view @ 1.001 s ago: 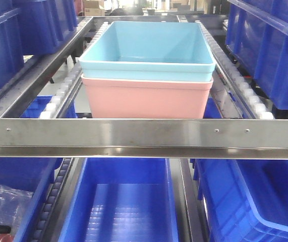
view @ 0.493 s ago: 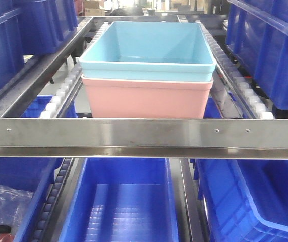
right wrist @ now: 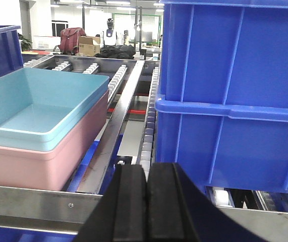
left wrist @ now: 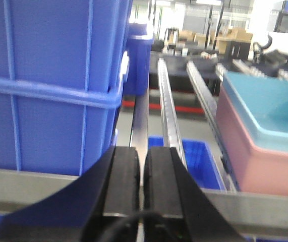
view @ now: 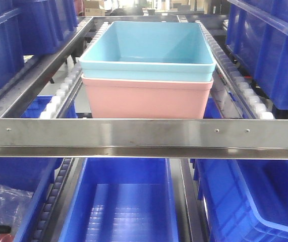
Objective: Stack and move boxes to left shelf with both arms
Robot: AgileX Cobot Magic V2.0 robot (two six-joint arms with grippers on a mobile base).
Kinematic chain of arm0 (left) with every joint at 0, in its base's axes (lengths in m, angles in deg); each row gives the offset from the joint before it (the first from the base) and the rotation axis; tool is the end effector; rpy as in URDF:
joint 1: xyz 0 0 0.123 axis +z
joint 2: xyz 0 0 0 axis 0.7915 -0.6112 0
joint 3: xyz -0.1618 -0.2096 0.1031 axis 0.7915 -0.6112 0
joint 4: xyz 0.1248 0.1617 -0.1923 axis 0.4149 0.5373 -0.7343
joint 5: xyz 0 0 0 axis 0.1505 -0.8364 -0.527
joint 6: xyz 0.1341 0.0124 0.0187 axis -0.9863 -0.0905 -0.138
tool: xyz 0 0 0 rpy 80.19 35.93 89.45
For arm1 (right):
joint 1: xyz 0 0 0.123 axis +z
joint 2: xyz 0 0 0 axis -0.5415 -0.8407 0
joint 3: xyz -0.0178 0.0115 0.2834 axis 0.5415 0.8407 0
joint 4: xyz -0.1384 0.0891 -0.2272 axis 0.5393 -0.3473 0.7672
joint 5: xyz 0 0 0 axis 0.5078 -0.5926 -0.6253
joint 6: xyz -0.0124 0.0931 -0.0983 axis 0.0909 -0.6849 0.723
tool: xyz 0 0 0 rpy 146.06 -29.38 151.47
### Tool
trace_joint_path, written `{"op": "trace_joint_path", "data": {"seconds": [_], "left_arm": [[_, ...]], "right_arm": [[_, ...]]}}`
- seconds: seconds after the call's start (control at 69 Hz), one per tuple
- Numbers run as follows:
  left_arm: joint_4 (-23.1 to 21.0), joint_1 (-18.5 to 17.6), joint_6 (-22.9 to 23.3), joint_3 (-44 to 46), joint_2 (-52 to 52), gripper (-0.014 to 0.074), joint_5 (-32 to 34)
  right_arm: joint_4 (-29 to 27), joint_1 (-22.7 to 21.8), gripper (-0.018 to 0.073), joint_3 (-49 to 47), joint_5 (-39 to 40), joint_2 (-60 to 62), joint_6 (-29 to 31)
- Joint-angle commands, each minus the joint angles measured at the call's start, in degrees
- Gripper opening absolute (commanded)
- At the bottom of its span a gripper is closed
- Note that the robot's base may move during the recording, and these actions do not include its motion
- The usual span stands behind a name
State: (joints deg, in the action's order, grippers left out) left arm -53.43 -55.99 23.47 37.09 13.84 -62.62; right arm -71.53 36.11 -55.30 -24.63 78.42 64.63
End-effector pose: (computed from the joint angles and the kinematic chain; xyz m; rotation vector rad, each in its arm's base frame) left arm 0.1299 -0.0076 0.2211 -0.0135 1.3942 -0.1143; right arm 0.1288 0.0093 0.2251 -0.0478 1.3634 0.0619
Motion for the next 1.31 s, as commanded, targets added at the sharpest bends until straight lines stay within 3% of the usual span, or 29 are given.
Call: {"op": "trace_joint_path", "data": {"seconds": [0.0,0.537,0.653,1.291], "left_arm": [[-0.64,0.03,0.53,-1.81,0.86,0.0011,5.87],[0.05,0.03,0.53,-1.81,1.15,0.0011,3.76],[0.21,0.03,-2.51,-1.81,1.15,0.0011,3.48],[0.21,0.03,-2.46,-1.81,1.15,0.0011,4.28]], "right_arm": [[0.13,-0.4,0.0052,-1.03,5.27,1.19,0.62],[0.13,-0.4,0.0052,-1.03,5.27,1.19,0.62],[0.13,-0.4,0.0052,-1.03,5.27,1.19,0.62],[0.13,-0.4,0.0052,-1.03,5.27,1.19,0.62]]}}
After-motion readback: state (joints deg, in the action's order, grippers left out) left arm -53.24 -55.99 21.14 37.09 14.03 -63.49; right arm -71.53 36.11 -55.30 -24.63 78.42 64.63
